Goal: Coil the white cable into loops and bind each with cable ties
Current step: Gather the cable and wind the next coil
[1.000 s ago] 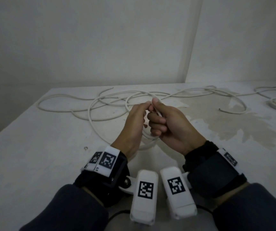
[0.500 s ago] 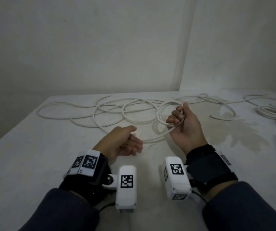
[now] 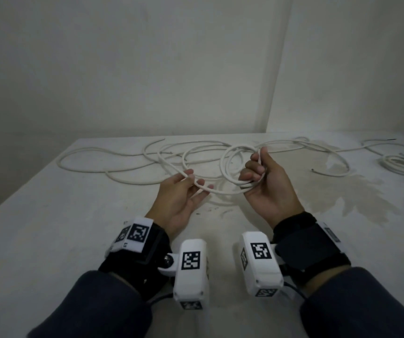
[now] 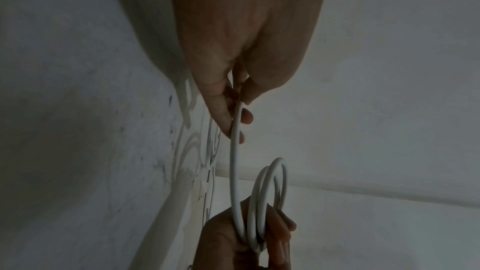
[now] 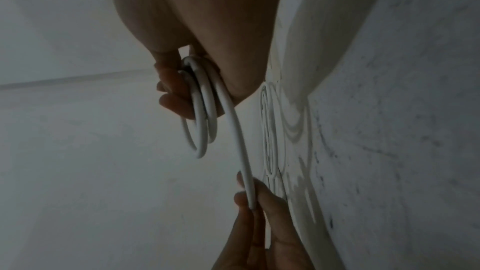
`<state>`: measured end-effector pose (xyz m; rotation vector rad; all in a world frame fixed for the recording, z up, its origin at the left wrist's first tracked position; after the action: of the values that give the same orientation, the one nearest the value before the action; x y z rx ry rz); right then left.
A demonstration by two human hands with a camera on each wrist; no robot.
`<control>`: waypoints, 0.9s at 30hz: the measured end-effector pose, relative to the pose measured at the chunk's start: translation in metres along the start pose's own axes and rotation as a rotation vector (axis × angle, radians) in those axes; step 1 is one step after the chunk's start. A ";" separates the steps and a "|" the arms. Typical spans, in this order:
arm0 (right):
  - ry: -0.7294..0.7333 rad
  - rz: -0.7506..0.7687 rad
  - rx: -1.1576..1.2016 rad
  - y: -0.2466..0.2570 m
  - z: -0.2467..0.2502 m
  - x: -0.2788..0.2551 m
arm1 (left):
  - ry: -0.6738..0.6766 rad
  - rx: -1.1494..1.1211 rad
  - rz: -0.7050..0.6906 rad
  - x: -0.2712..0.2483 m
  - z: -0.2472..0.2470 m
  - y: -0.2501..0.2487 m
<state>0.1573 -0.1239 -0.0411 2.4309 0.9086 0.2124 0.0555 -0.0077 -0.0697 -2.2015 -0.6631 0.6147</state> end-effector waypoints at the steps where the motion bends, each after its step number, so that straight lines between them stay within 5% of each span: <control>1: -0.007 0.005 0.015 0.002 0.000 -0.001 | -0.006 0.032 -0.016 0.001 -0.001 -0.001; 9: 0.008 -0.002 0.037 0.004 -0.003 -0.004 | 0.054 0.272 -0.043 0.000 -0.009 -0.002; 18: 0.102 -0.154 -0.490 -0.029 -0.015 -0.011 | 0.160 0.560 -0.369 -0.012 -0.020 -0.039; 27: 0.191 -0.148 -0.759 -0.035 -0.024 -0.019 | 0.351 0.514 -0.201 -0.020 -0.036 -0.019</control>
<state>0.1154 -0.1039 -0.0386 1.6557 0.8764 0.6186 0.0574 -0.0276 -0.0293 -1.6789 -0.4686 0.2455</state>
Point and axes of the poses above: each hand's wrist, its own x-axis towards the middle knuckle, its own z-axis out of the back of the hand, y = z × x, the point moved 9 cm from there along x, towards the middle knuckle, and after that the axes turned 2 degrees about -y, right-handed, at the moved point
